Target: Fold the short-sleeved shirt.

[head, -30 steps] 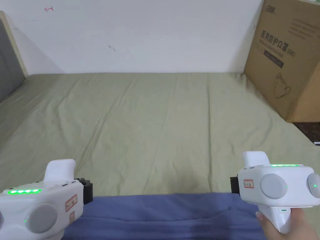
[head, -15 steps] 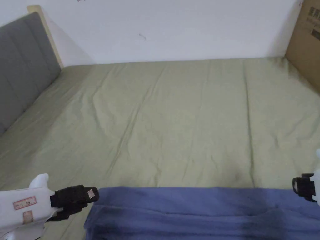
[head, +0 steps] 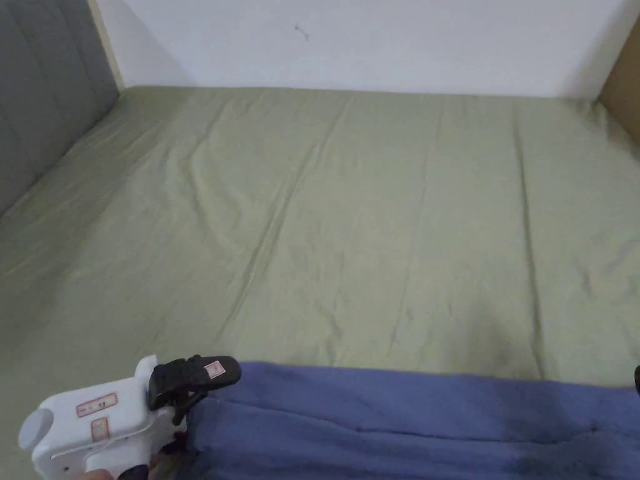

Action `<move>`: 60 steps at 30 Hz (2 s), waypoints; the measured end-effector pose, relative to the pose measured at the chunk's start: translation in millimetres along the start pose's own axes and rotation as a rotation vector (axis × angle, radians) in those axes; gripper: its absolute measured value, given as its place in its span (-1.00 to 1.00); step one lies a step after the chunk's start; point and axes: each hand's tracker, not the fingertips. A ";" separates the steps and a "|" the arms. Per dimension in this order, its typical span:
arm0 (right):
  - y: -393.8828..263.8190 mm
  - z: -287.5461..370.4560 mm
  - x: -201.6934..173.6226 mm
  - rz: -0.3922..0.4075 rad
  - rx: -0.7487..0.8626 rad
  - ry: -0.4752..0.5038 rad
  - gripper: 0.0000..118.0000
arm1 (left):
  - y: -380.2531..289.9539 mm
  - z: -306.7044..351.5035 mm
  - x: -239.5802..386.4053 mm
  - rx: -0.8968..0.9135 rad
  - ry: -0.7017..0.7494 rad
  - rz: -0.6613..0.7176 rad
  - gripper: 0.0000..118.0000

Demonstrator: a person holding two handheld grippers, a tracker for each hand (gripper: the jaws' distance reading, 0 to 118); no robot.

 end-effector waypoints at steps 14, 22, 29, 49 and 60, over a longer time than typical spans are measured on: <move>10.6 -3.3 6.0 -0.072 0.019 0.092 -1.00 | -18.3 24.6 86.5 0.202 0.669 -0.411 -0.91; 0.9 -13.1 5.2 -0.074 0.023 0.150 -1.00 | -56.6 15.3 173.5 0.300 1.009 -0.687 -0.90; -10.4 -4.8 2.2 -0.089 0.031 0.197 -1.00 | -81.4 -133.3 177.6 -0.027 0.705 -0.625 -0.89; -11.7 -5.0 21.1 -0.138 0.043 0.199 -1.00 | -80.5 -161.5 139.4 -0.193 0.763 -0.603 -0.99; -18.3 -5.6 20.2 -0.124 0.007 0.186 -1.00 | -102.4 -204.7 124.0 -0.349 0.574 -0.478 -0.99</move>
